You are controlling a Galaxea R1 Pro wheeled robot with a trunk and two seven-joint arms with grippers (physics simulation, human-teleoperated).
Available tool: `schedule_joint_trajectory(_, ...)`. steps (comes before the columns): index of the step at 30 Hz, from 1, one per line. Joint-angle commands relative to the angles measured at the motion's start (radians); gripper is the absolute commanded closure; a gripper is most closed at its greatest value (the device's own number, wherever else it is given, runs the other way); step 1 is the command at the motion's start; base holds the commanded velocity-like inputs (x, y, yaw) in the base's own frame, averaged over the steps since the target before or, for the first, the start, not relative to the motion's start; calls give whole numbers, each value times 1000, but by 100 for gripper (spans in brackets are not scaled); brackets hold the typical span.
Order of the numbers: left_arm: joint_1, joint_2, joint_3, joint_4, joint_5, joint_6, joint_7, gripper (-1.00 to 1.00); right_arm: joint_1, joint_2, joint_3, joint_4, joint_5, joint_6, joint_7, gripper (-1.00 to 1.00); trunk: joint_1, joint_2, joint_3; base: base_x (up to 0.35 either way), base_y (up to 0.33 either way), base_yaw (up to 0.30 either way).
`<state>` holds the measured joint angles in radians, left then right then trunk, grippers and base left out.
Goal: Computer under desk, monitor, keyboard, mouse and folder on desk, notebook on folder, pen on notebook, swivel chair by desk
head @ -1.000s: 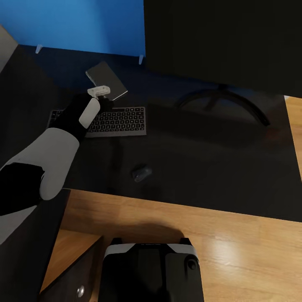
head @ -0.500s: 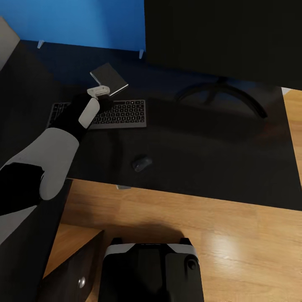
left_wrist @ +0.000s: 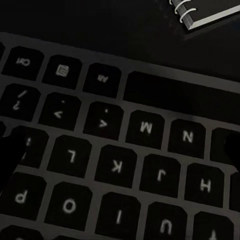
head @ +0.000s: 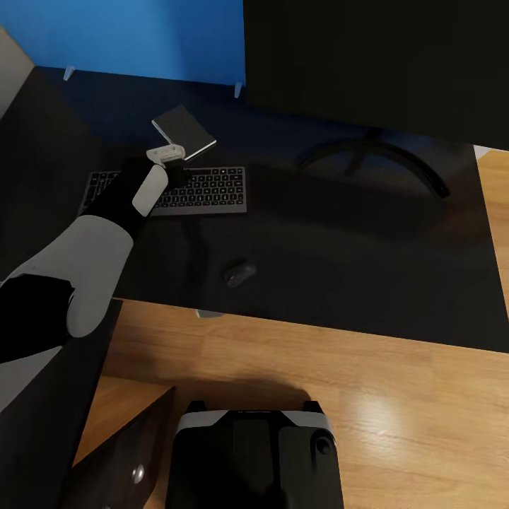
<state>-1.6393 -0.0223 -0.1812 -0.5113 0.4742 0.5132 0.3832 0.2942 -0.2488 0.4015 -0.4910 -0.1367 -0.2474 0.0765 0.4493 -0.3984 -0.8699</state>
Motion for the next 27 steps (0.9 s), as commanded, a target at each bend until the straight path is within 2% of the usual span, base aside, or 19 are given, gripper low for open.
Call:
schedule_joint_trajectory(1,-1,1,-6,-1,11,3,9,-100,0,-1,5,-1,-11,-2,2,-100,1,-2,-1,0,0,0)
schedule_joint_trajectory(20,29,19,-6,-2,11,4,8,-100,0,-1,5,-3,-11,-2,2,-100,1,-2,-1,0,0,0)
schedule_joint_trajectory(27,30,19,-6,-3,11,4,8,-100,0,-1,5,-2,-11,-1,2,-100,1,-2,-1,-167,0,0)
